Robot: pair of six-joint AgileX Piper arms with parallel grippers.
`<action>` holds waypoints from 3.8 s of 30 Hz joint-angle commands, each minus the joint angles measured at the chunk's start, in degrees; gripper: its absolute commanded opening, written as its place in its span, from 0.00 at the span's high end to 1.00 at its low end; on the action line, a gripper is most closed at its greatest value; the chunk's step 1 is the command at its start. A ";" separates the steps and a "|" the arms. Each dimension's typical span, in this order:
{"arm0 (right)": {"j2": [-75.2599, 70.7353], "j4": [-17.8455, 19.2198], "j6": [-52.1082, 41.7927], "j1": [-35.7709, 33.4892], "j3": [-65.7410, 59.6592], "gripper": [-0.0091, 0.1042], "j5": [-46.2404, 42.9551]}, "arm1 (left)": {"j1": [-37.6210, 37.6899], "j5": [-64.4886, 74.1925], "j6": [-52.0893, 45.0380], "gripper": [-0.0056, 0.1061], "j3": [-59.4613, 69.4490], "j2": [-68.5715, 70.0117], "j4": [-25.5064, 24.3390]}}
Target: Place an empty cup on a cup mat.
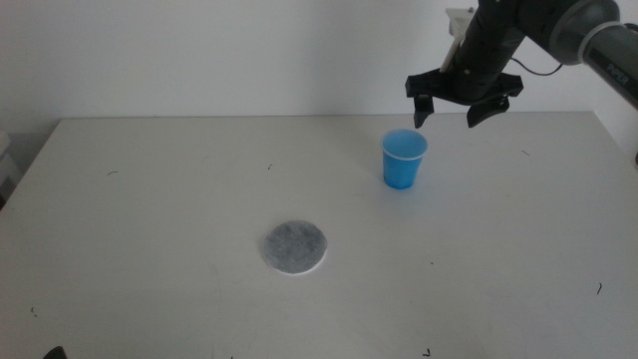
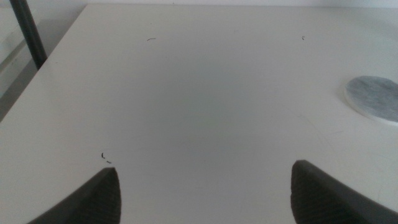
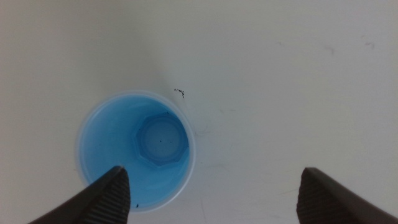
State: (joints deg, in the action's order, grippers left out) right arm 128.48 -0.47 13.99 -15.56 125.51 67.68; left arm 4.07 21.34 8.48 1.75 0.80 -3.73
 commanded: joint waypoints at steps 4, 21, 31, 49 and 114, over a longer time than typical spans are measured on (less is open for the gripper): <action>-0.55 0.47 0.45 -0.22 2.02 0.15 -2.79 | -0.06 -3.84 0.62 0.01 -0.34 0.17 -0.02; 4.79 -0.43 0.68 -0.81 2.02 0.56 -8.81 | -0.06 -3.84 0.62 0.01 -0.34 0.17 -0.02; 3.32 -1.06 0.23 -1.80 1.84 0.93 -7.38 | -0.06 -3.84 0.62 0.01 -0.34 0.17 -0.02; -18.50 -4.62 2.87 -10.79 -11.93 0.93 -8.61 | -0.06 -3.84 0.62 0.01 -0.34 0.17 -0.02; -21.18 2.44 6.49 -19.94 -13.00 0.15 -6.12 | -0.06 -3.84 0.62 0.01 -0.34 0.17 -0.02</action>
State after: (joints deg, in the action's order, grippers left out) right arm 113.34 0.00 20.52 -36.71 111.69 61.82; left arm 4.07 21.34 8.48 1.75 0.80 -3.73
